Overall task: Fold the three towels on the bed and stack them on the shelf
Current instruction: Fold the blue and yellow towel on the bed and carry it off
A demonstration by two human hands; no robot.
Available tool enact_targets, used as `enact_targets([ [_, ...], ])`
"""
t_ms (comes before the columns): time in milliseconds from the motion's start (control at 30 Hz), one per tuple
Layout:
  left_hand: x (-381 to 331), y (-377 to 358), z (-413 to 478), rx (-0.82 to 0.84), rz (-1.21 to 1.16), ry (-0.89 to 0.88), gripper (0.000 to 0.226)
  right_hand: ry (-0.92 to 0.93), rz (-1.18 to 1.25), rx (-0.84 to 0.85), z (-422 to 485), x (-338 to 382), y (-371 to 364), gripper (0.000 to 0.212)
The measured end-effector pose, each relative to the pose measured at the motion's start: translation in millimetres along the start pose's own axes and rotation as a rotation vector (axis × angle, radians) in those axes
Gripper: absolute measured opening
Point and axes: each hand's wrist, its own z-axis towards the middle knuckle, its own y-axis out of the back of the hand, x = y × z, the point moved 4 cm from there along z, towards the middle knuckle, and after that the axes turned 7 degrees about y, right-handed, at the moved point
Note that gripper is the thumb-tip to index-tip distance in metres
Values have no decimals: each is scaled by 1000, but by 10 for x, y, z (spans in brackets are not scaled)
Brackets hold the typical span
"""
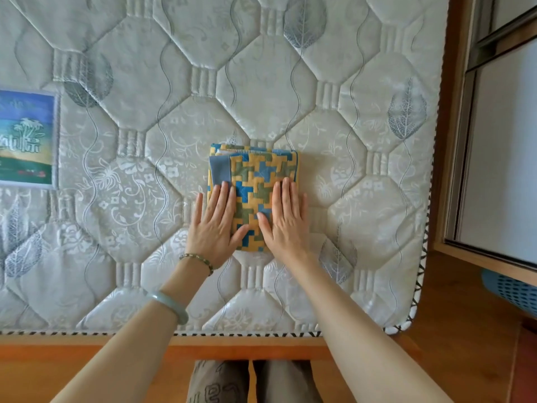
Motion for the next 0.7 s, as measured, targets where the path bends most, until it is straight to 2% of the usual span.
enact_targets([
  [67, -24, 116, -35, -37, -171, 27, 81, -28, 178, -79, -28, -35, 142, 69],
  [100, -14, 137, -37, -50, -335, 82, 83, -103, 305, -148, -49, -77, 232, 68],
  [167, 40, 144, 21, 10, -747, 247, 87, -337, 538, -263, -53, -189, 339, 64],
  [233, 118, 119, 78, 37, -1087, 418, 84, -533, 714, -234, -54, -243, 355, 53],
  [367, 207, 155, 158, 49, -1095, 556, 71, -721, 1089, -89, 20, -266, 393, 25],
  [433, 190, 233, 172, 84, -1181, 598, 66, -738, 1198, -26, -6, -271, 425, 14],
  [500, 146, 332, 143, 120, -1170, 604, 45, -722, 1224, 8, -44, -241, 494, 8],
  [567, 114, 469, 41, 120, -1094, 587, 24, -678, 1152, 38, -114, -172, 614, 18],
  [700, 79, 831, -311, 142, -1117, 561, 23, -586, 1094, 66, -376, 57, 1038, 39],
])
